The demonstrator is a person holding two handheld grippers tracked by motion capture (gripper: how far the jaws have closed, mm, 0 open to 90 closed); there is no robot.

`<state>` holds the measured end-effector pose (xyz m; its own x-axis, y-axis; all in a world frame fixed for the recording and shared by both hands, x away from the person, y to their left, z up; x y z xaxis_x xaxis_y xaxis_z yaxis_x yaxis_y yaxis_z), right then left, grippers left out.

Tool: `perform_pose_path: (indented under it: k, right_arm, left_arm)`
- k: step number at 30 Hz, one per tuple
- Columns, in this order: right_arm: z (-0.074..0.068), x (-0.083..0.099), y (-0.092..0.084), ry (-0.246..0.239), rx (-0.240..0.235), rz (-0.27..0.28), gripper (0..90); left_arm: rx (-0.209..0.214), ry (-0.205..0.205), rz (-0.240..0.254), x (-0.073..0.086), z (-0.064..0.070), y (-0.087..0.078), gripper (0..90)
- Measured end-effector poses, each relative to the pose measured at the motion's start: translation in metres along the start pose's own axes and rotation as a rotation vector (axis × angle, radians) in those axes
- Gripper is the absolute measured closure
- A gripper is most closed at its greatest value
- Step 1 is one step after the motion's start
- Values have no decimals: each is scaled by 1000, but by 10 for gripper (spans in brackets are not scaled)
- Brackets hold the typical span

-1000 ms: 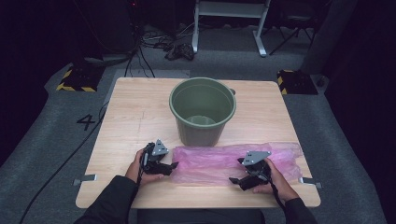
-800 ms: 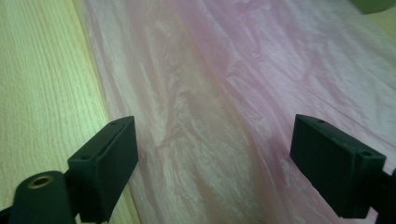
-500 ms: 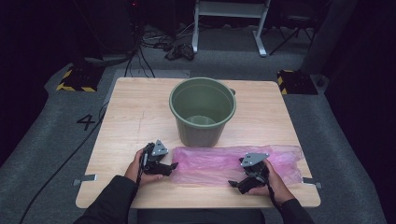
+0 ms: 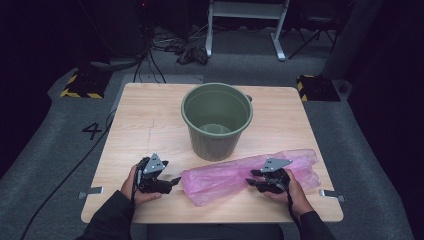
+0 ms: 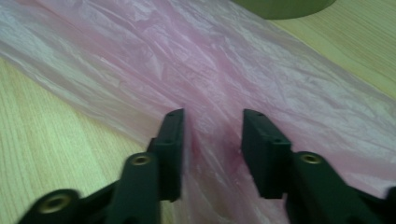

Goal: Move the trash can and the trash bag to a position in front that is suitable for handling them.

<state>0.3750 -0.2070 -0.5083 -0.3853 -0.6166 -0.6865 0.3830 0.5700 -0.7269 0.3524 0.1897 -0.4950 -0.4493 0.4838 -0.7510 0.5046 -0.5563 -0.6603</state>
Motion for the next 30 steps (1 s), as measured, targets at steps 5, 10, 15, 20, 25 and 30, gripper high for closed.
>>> perform_pose_path:
  k: [5, 10, 15, 20, 25, 30]
  right_arm:
    - [0, -5, 4, 14, 38, -6, 768]
    - [4, -6, 5, 8, 91, 0, 875]
    - [8, -2, 4, -9, 107, 11, 893]
    - [14, 4, 0, -17, 77, 37, 894]
    - [19, 7, -2, 2, 42, 37, 886]
    - [25, 7, -4, 62, -3, 29, 887]
  left_arm:
    - [-42, 1, -18, 3, -9, -2, 245]
    - [-64, -38, -19, 8, -24, -4, 249]
    - [-72, -44, -30, 11, -30, -3, 250]
    - [-58, -44, -47, 10, -28, 2, 262]
    - [-58, -32, -76, 11, -28, 7, 271]
    - [-47, -18, -107, 12, -26, 13, 283]
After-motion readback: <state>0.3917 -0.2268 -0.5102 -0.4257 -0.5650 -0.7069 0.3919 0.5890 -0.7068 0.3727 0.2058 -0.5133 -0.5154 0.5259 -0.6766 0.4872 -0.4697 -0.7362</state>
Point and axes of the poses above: each handheld gripper's, and its own axes: y roughly forward along the jaws, x roughly out of its underside, z roughly to its right, the point moved 2 cm from there along y, roughly forward along the jaws, and after that the axes turned 2 degrees about -z, right-handed, at the moved point
